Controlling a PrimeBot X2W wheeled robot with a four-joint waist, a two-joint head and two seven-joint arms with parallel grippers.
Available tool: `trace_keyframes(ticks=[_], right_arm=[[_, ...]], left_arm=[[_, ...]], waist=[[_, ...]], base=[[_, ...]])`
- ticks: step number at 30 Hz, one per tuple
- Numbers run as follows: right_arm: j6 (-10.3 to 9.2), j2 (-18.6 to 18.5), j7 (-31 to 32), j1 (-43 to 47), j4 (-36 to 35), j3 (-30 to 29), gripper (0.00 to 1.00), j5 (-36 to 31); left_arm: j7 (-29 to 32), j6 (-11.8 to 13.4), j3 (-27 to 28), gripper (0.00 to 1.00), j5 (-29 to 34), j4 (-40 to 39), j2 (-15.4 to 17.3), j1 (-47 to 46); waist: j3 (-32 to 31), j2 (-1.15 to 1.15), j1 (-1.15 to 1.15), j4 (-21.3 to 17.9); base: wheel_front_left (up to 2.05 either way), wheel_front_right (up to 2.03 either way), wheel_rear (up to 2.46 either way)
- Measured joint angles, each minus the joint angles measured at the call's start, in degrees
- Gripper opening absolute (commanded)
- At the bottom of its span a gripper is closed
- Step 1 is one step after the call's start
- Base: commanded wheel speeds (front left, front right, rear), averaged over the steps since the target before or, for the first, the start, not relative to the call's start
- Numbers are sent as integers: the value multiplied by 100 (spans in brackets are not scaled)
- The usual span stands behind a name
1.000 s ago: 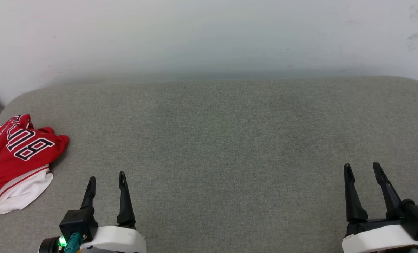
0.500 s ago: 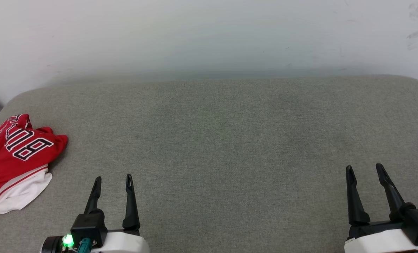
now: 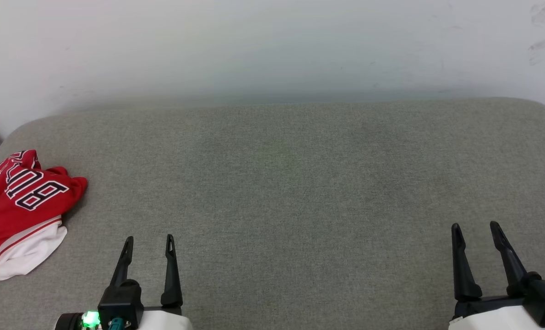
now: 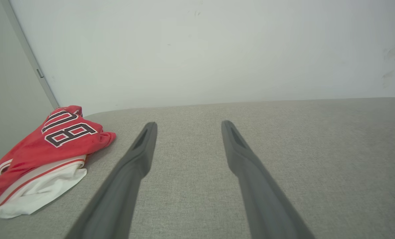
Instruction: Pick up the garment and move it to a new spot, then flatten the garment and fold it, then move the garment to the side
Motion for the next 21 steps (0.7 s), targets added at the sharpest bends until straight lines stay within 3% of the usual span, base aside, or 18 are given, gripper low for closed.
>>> trace_keyframes(ticks=[14,21], right_arm=[[0,0,0,23,105,32,100,209],[0,0,0,42,64,23,100,200]], left_arm=[[-8,-114,120,100,8,102,-64,10],[-8,-142,163,100,3,129,-75,-38]], waist=[[12,0,0,40],[46,0,0,280]], base=[[0,0,0],[0,0,0]])
